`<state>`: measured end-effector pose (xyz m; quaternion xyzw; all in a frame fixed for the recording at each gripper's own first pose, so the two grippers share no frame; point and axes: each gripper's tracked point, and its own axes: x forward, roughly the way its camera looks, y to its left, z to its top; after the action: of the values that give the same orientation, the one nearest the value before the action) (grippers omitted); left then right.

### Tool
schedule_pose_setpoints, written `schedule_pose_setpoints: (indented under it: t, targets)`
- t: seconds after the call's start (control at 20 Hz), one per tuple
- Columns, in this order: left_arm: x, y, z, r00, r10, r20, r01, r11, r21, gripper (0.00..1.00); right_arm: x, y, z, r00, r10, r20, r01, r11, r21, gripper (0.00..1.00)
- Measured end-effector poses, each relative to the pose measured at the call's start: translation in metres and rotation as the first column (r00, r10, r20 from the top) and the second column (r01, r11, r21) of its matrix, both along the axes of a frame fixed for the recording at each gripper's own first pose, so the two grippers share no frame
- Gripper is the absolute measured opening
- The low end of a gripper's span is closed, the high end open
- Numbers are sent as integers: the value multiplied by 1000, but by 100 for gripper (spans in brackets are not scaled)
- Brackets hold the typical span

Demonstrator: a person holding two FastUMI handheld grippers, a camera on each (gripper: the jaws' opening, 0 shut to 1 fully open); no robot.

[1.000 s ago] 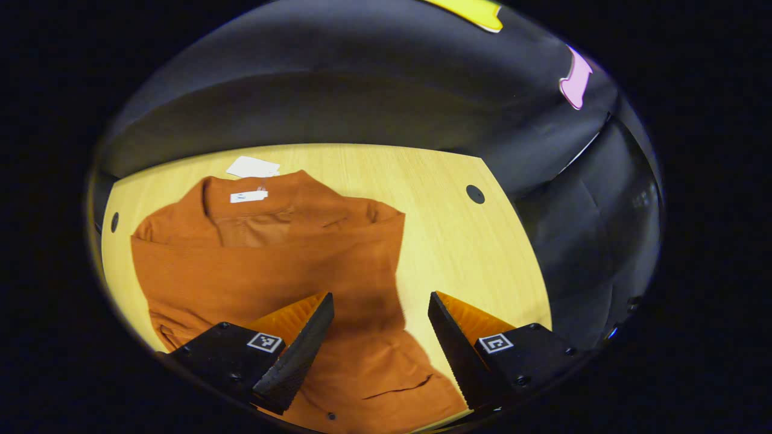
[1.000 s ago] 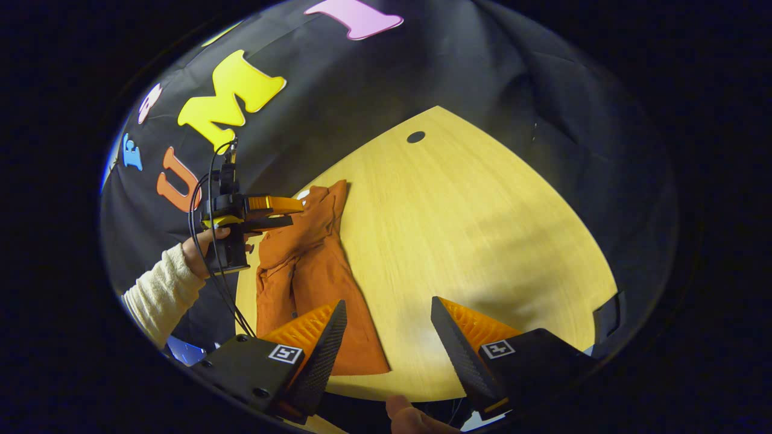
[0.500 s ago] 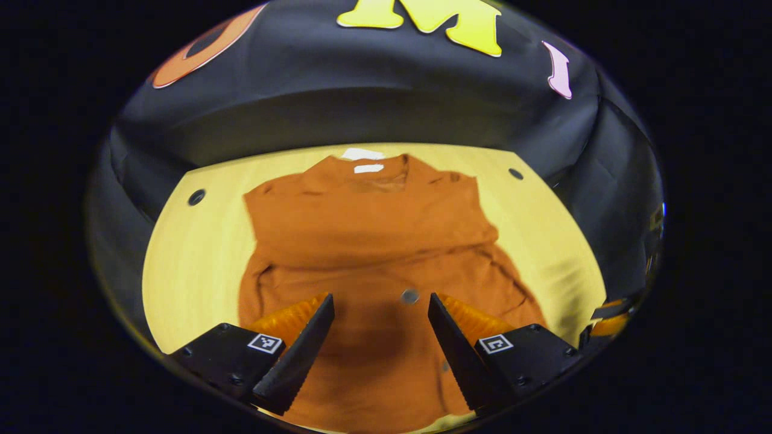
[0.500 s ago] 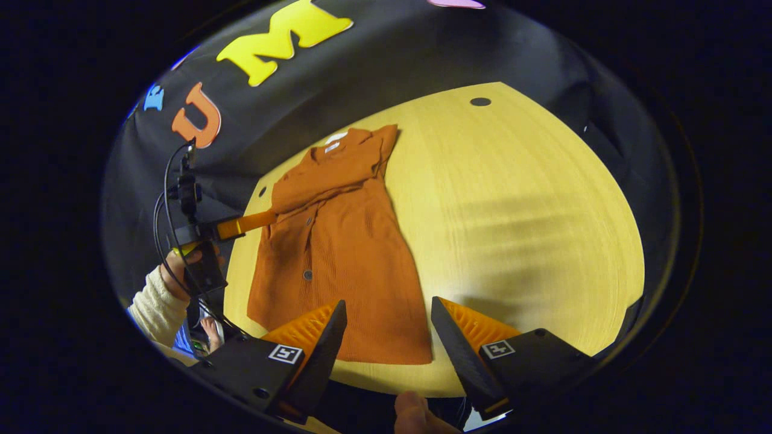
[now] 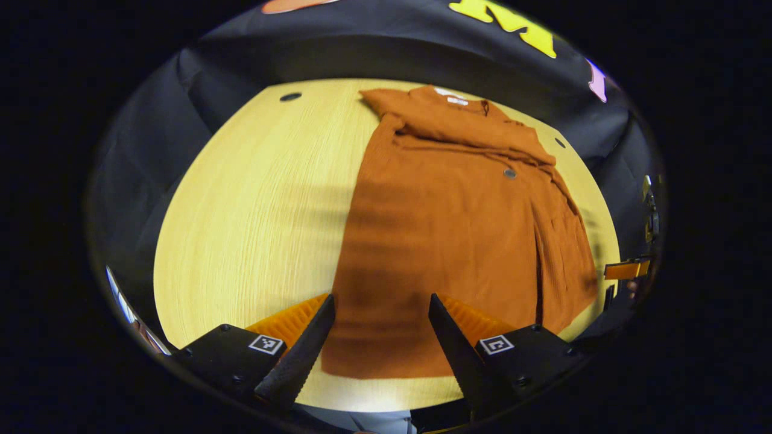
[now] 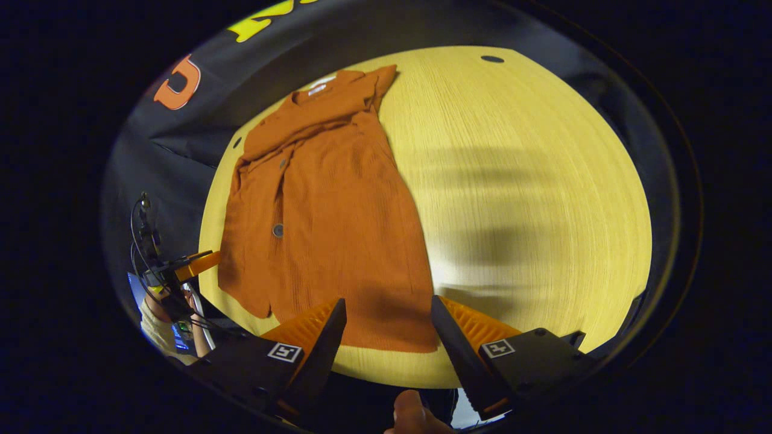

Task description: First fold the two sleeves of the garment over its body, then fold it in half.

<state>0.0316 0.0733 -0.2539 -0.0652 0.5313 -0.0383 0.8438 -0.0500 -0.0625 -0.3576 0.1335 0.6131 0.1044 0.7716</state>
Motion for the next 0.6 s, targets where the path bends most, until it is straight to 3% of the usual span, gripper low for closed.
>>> schedule_pose_setpoints:
  t: [0.15,0.25,0.4,0.6]
  targets:
    - [-25,-12,3,989,38,-142,-70,972,-225,100,-15,-1,-11,989,-36,-144,49,995,90,92]
    - [-22,-19,15,985,39,-170,-92,945,-314,99,-14,-5,-21,982,-47,-183,65,994,93,92]
    - [-28,-13,20,972,11,-236,-106,913,-394,100,-13,-8,-22,978,-55,-201,80,990,120,88]
    - [-35,-5,19,958,-113,-263,-10,905,-425,98,-32,-4,-22,970,51,-237,-13,987,158,87]
